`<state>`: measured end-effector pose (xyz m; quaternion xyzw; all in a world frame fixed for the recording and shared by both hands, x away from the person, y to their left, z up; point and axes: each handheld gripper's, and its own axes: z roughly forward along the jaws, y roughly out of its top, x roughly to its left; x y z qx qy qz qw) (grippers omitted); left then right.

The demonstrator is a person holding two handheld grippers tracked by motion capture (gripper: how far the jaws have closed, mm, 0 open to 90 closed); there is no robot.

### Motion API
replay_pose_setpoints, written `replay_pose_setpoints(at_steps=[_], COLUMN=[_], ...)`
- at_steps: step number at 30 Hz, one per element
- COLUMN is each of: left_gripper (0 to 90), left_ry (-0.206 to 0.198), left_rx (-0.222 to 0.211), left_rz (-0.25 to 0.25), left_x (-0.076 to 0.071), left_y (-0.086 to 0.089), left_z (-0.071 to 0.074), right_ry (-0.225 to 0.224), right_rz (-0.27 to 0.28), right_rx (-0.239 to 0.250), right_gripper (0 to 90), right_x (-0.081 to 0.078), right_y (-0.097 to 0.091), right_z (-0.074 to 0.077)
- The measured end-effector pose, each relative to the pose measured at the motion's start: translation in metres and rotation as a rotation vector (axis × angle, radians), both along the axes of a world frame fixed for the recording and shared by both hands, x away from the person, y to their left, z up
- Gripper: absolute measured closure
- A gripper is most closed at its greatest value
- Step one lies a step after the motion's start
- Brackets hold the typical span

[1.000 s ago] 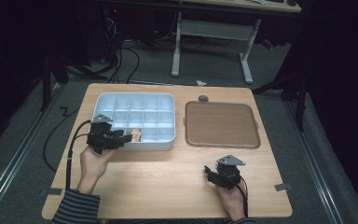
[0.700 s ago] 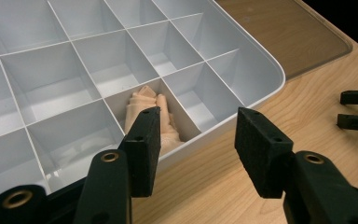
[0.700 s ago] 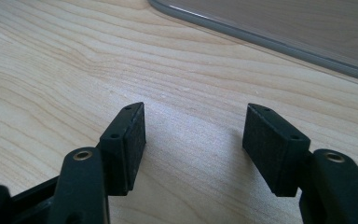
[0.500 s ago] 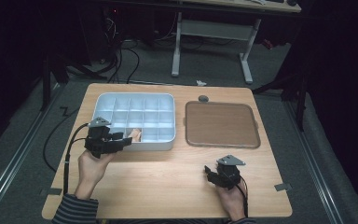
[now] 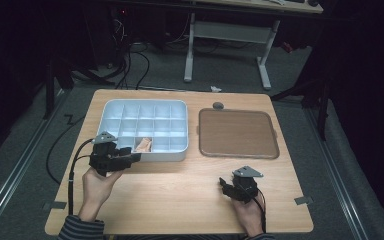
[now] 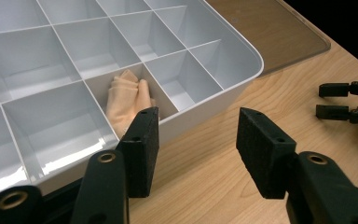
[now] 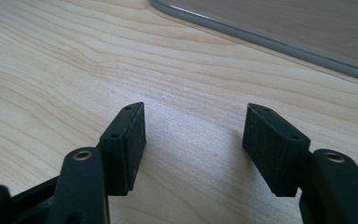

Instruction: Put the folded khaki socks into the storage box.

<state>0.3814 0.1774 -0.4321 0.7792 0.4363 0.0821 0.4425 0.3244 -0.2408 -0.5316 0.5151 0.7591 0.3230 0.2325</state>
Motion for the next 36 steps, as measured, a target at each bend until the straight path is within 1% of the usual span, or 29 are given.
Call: replay_pose_setpoints(at_steps=[5, 9, 11, 27, 30, 36], left_gripper=[49.6, 49.3, 49.3, 48.0, 47.8, 47.5], left_ry=[-0.007, -0.012, -0.012, 0.01, 0.01, 0.022], left_rx=[0.012, 0.009, 0.014, 0.006, 0.003, 0.002], left_rz=[0.006, 0.015, 0.014, 0.012, 0.013, 0.014], left_x=[-0.002, -0.003, -0.004, -0.011, -0.013, -0.014], left_y=[0.001, 0.001, 0.001, 0.0, 0.0, -0.002], left_z=[-0.003, -0.006, -0.007, -0.023, -0.026, -0.033], right_ry=[0.001, 0.0, 0.0, -0.001, -0.001, -0.001], right_rz=[0.0, 0.0, 0.0, 0.002, 0.002, 0.001], right_rx=[0.001, 0.0, -0.001, -0.002, -0.002, -0.001], right_gripper=[39.5, 39.6, 39.6, 39.6, 39.6, 39.6], right_x=[0.0, 0.0, 0.0, 0.0, 0.0, 0.0], right_y=[0.0, 0.0, 0.0, 0.0, 0.0, 0.0], right_z=[0.0, 0.0, 0.0, 0.0, 0.0, 0.0])
